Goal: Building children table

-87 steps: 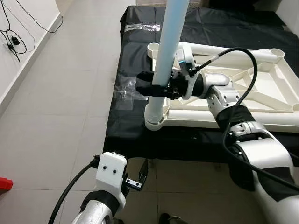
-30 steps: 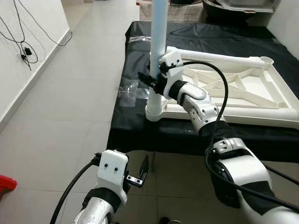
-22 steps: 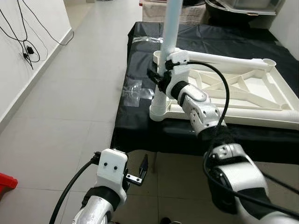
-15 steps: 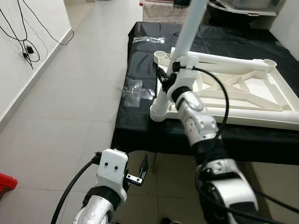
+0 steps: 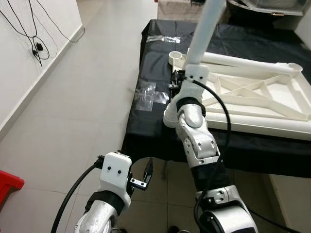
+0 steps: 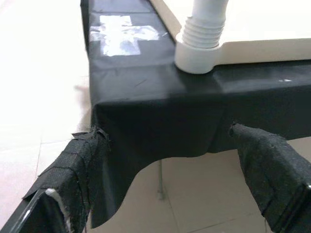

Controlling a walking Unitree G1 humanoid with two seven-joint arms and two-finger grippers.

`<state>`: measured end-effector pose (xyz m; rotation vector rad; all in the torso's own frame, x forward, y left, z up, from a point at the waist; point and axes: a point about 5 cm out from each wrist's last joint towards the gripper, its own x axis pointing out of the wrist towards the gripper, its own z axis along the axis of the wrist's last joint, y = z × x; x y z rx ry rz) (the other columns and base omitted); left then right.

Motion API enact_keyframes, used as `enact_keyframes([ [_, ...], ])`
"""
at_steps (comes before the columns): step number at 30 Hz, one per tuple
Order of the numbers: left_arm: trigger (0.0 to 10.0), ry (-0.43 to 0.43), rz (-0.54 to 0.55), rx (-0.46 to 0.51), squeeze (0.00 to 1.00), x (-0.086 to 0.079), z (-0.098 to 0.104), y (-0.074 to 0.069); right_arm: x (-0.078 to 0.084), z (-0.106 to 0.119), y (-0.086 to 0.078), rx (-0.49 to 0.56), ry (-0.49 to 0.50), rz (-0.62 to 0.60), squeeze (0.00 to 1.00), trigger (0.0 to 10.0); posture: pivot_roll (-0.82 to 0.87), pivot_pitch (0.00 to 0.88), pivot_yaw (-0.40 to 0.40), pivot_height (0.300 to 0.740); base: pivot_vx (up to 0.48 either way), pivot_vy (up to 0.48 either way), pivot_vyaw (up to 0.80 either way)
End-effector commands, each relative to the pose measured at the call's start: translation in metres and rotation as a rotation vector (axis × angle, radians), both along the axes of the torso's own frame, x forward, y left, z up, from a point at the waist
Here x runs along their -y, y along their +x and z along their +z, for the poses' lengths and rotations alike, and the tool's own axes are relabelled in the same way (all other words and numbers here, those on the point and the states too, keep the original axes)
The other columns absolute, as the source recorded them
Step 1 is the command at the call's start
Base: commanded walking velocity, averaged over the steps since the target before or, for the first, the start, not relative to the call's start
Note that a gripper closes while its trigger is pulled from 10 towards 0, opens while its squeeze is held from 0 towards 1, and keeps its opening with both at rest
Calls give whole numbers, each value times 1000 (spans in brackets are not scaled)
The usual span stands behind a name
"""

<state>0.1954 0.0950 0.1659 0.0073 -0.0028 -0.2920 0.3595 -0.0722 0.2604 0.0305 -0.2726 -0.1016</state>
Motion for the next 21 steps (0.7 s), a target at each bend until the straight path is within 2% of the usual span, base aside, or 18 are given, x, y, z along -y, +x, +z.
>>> enact_keyframes([
  [1,10000,2,-11,-25,0,1,-6,-1,3,-23,-2,-104,-2,-96,0,10000,78,223,-61,740,0,0,0],
  [4,10000,1,-9,-25,0,1,-6,-2,0,-21,-4,-117,14,-145,0,10000,78,225,-63,740,0,0,0],
  [8,10000,-2,-8,-24,0,1,-6,-2,-7,-12,-5,-129,92,-176,0,10000,78,223,-64,740,0,0,0],
  [13,10000,-6,-5,-23,0,1,-6,-2,-4,1,-4,-100,124,-183,0,10000,77,222,-65,740,0,0,0],
  [16,10000,-14,0,-27,0,1,-6,-1,-2,33,-3,34,194,-96,0,10000,76,217,-66,740,0,0,0],
  [17,10000,-20,4,-28,0,0,-6,0,-1,50,-5,131,191,-39,0,10000,76,215,-67,740,0,0,0],
  [18,10000,-20,4,-28,0,0,-6,0,-1,50,-5,131,191,-39,0,10000,76,215,-67,740,0,0,0],
  [21,10000,-23,16,-27,0,-1,-5,4,-1,75,-11,266,197,70,0,10000,77,209,-68,740,0,0,0],
])
